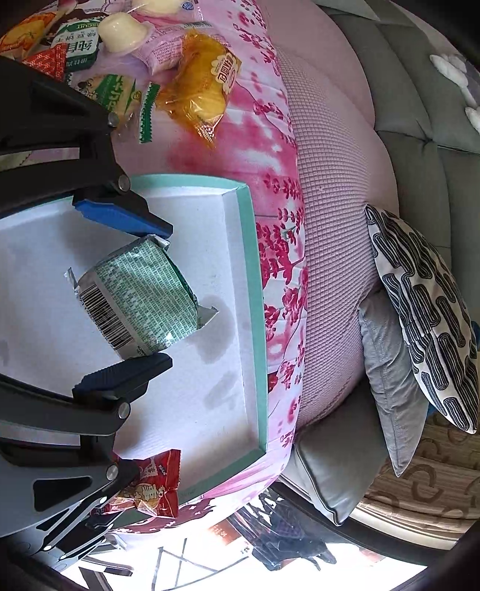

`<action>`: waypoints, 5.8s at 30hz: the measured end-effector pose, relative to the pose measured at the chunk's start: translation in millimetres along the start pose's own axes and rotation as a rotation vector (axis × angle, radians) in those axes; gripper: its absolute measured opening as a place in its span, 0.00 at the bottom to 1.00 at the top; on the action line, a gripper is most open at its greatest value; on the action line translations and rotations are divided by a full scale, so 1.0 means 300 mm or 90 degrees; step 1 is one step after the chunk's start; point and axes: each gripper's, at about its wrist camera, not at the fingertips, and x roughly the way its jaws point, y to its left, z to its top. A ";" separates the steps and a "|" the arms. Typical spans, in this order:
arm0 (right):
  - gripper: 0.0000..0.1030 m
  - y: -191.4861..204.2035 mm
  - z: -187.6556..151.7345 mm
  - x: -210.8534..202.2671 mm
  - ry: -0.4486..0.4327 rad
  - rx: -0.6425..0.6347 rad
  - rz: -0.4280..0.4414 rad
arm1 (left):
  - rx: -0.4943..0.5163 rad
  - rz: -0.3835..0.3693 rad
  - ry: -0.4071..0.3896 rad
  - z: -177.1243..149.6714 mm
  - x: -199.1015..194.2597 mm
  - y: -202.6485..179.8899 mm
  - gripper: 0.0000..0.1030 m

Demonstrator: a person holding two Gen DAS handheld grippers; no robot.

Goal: Organize snacks
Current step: 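Lower both packets into the tray and open both grippers, then move both grippers back from the tray toward the snack pile, then grasp the white-green cookie packet with right gripper while left gripper grasps yellow roll packet, then lift both held packets and carry them over the teal tray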

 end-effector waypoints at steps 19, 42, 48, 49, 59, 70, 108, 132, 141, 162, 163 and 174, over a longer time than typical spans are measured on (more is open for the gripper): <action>0.80 0.010 -0.045 -0.074 0.020 -0.024 0.008 | -0.043 0.054 -0.123 -0.032 -0.128 0.068 0.95; 1.00 0.184 -0.076 -0.136 0.005 -0.092 0.087 | -0.150 0.022 -0.147 -0.094 -0.432 0.358 0.95; 1.00 0.277 -0.098 -0.160 0.007 -0.132 0.122 | -0.094 0.174 -0.088 -0.189 -0.488 0.411 0.95; 1.00 0.295 -0.103 -0.165 0.007 -0.139 0.126 | -0.090 0.192 -0.082 -0.203 -0.493 0.423 0.95; 1.00 0.492 -0.171 -0.207 0.019 -0.200 0.173 | -0.205 0.279 -0.035 -0.257 -0.534 0.615 0.95; 1.00 0.707 -0.281 -0.264 0.042 -0.284 0.232 | -0.240 0.310 -0.018 -0.337 -0.551 0.695 0.95; 0.41 0.761 -0.371 -0.196 0.042 -0.357 0.200 | -0.203 0.150 0.034 -0.385 -0.392 0.617 0.61; 0.32 0.697 -0.330 -0.150 0.028 -0.316 0.178 | -0.216 0.151 0.085 -0.428 -0.298 0.641 0.47; 0.32 0.714 -0.342 -0.108 0.033 -0.324 0.177 | -0.209 0.168 0.076 -0.428 -0.291 0.632 0.47; 0.27 0.712 -0.339 -0.116 0.028 -0.325 0.177 | -0.204 0.183 0.051 -0.415 -0.275 0.631 0.43; 0.25 0.711 -0.336 -0.122 0.024 -0.323 0.178 | -0.208 0.181 0.049 -0.415 -0.279 0.636 0.41; 0.20 0.694 -0.308 -0.183 -0.004 -0.304 0.202 | -0.209 0.162 0.003 -0.389 -0.360 0.625 0.38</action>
